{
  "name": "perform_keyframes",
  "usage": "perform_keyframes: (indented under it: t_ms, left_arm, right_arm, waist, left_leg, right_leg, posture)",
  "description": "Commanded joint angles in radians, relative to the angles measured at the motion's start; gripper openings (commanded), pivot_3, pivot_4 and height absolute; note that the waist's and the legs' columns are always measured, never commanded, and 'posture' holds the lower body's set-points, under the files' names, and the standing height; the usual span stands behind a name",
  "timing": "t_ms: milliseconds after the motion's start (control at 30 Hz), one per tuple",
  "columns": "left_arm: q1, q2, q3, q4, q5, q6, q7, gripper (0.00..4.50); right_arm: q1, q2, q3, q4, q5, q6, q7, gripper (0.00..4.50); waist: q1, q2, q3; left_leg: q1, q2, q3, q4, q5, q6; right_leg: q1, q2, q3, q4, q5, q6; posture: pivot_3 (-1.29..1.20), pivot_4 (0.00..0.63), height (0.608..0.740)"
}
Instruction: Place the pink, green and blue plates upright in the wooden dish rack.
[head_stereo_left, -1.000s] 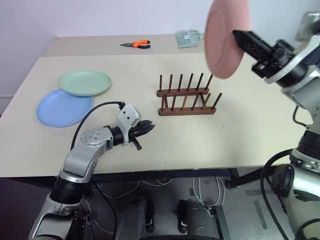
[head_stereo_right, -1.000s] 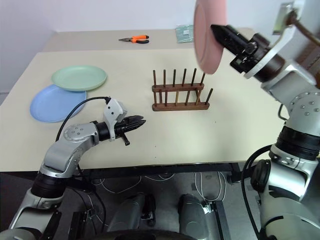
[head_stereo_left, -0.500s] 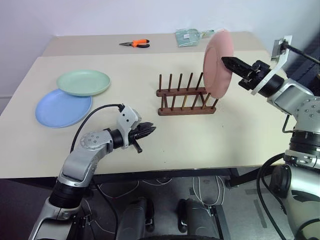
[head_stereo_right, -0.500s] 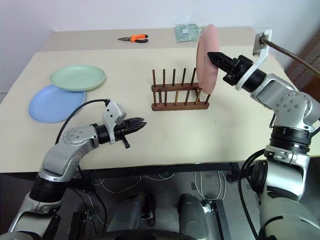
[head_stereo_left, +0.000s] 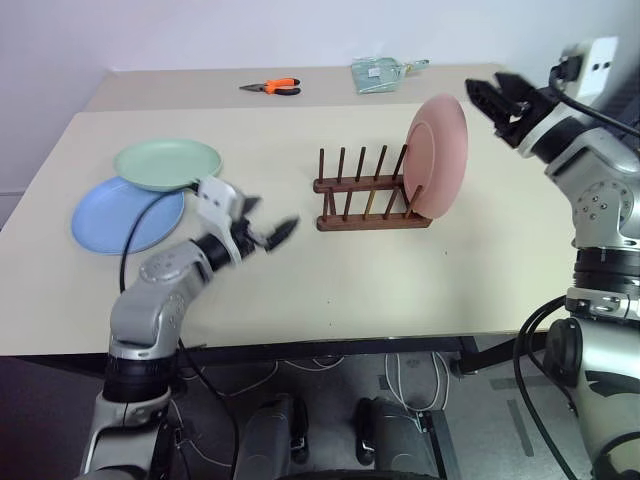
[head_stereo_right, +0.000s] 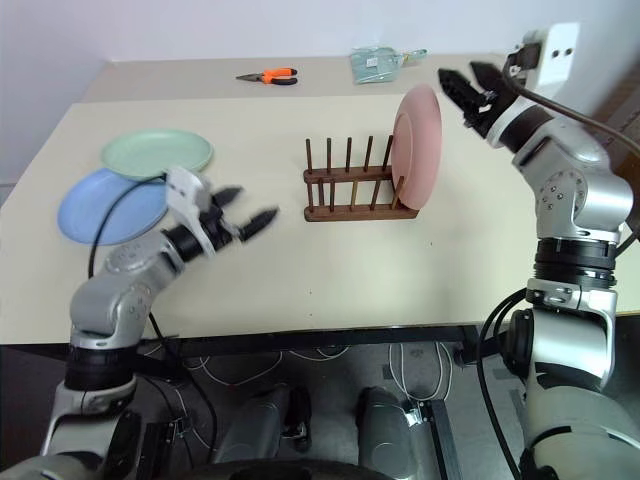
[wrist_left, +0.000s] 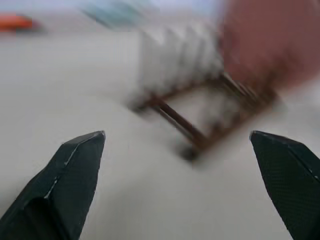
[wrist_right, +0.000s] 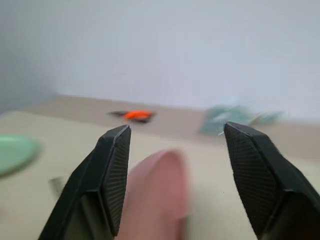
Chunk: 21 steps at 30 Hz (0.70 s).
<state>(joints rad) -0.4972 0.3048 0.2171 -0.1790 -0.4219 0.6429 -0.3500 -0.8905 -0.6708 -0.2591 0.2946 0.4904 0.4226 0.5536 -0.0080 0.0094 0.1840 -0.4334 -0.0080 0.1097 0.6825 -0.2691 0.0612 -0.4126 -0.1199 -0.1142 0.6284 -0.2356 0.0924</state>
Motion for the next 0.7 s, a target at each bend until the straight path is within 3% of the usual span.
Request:
perform_keyframes:
  t_ms: [33, 100, 167, 333, 533, 633, 700]
  left_arm:
    - [-0.124, -0.006, 0.177, 0.110, 0.076, -0.040, 0.301, 4.50]
    - [-0.194, 0.004, 0.245, 0.190, 0.134, 0.002, 0.480, 4.50]
    - [-0.245, 0.024, 0.284, 0.254, 0.166, 0.016, 0.576, 4.50]
    - [-0.353, 0.037, 0.326, 0.386, 0.127, 0.082, 0.618, 4.50]
    - [-0.507, 0.048, 0.437, 0.731, 0.048, 0.053, 0.641, 4.50]
    - [-0.557, 0.061, 0.452, 0.866, 0.032, -0.011, 0.632, 3.65]
    - [-0.577, 0.067, 0.458, 0.924, 0.020, -0.057, 0.631, 2.62]
  right_arm:
    - [-0.007, -0.066, -0.008, -0.142, -0.046, -0.115, 0.064, 3.89]
    - [0.026, -0.069, 0.019, -0.281, 0.014, -0.065, 0.133, 4.47]
    - [0.075, -0.070, 0.059, -0.417, 0.082, 0.019, 0.191, 4.47]
    - [0.201, -0.025, 0.176, -0.658, 0.155, 0.122, 0.226, 4.47]
    - [0.319, 0.057, 0.277, -0.770, 0.128, 0.148, 0.178, 4.47]
    - [0.364, 0.073, 0.308, -0.796, 0.098, 0.143, 0.162, 4.50]
    - [0.387, 0.070, 0.320, -0.795, 0.060, 0.127, 0.152, 4.50]
  waist:
    - [-0.003, 0.000, 0.000]
    - [-0.006, -0.001, 0.000]
    - [-0.008, -0.001, 0.000]
    - [0.009, -0.008, 0.001]
    - [0.024, -0.012, 0.002]
    - [0.020, -0.014, 0.002]
    - [0.019, -0.015, 0.003]
  left_leg:
    - [0.000, 0.000, 0.000, 0.000, 0.000, 0.000]
    - [0.000, 0.000, 0.000, 0.000, 0.000, 0.000]
    - [0.000, 0.002, 0.001, -0.001, 0.000, 0.000]
    - [0.001, 0.002, 0.000, 0.000, 0.001, -0.001]
    - [0.001, 0.000, -0.002, 0.001, 0.000, -0.001]
    - [0.001, 0.000, -0.002, 0.001, 0.000, -0.001]
    - [0.001, 0.000, -0.001, 0.001, 0.001, -0.002]
  right_leg:
    - [0.000, 0.000, 0.000, 0.000, 0.000, 0.000]
    - [0.000, 0.001, 0.000, 0.000, -0.001, 0.001]
    - [0.000, 0.001, 0.000, 0.000, -0.001, 0.001]
    - [0.002, 0.001, -0.001, 0.000, -0.001, 0.001]
    - [0.002, 0.000, -0.002, 0.000, -0.001, 0.002]
    - [0.002, 0.001, -0.003, 0.000, -0.001, 0.002]
    - [0.001, 0.001, -0.003, 0.000, -0.001, 0.002]
  posture:
    - [0.00, 0.150, 0.740]
    - [0.00, 0.150, 0.740]
    - [0.00, 0.150, 0.740]
    - [0.00, 0.150, 0.740]
    - [0.00, 0.150, 0.740]
    - [0.00, 0.150, 0.740]
    - [0.00, 0.150, 0.740]
